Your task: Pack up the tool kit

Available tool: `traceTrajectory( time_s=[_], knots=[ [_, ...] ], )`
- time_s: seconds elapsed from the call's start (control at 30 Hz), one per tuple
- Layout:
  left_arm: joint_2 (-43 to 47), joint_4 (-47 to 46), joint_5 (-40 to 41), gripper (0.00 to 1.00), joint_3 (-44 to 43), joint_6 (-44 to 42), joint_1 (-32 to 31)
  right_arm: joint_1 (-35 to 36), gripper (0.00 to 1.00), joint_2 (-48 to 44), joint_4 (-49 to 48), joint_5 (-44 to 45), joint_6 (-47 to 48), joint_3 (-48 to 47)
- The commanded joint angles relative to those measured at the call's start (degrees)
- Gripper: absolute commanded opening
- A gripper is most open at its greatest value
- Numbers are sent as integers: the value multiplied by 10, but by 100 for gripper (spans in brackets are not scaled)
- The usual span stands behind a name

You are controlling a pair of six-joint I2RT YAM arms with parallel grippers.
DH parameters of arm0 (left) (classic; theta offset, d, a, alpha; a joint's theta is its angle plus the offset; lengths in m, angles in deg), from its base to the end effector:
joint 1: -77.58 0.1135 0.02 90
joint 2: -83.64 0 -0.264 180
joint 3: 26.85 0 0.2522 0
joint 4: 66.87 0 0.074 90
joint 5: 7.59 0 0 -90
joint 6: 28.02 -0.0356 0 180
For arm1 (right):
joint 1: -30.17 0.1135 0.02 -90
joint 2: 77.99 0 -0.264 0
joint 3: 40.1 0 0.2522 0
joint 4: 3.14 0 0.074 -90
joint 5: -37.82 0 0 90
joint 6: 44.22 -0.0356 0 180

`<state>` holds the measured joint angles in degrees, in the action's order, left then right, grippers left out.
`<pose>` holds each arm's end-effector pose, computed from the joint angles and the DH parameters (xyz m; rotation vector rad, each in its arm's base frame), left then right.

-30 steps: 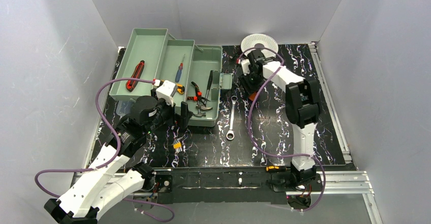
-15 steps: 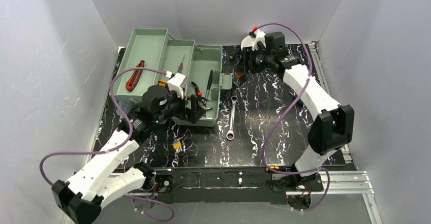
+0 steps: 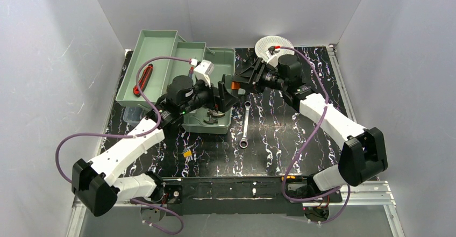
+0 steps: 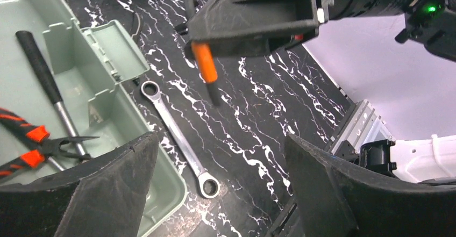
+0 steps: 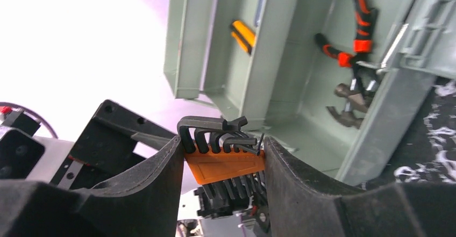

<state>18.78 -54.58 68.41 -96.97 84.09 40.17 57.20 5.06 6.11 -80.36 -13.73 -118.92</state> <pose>0.2066 -0.1689 0.3623 0.4281 1.7370 -0.9702 0.2970 0.1704 0.3324 0.1806 2.0464 1.4577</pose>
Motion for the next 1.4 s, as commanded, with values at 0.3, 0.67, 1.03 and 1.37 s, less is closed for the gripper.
traceTrajectory(
  time_s=[0.3,0.67,1.03,1.37],
  knots=[
    [-54,10,53,39,-91,-46,-27,52,28,-51,-85,22,-52,20],
    [-32,120,124,0,-118,-77,-26,36,78,-101,-7,81,0,35],
    [-65,285,497,0,-266,-322,53,-34,84,-198,107,158,93,68],
    [-247,237,471,0,-377,-393,210,-54,85,-265,194,221,172,71]
  ],
)
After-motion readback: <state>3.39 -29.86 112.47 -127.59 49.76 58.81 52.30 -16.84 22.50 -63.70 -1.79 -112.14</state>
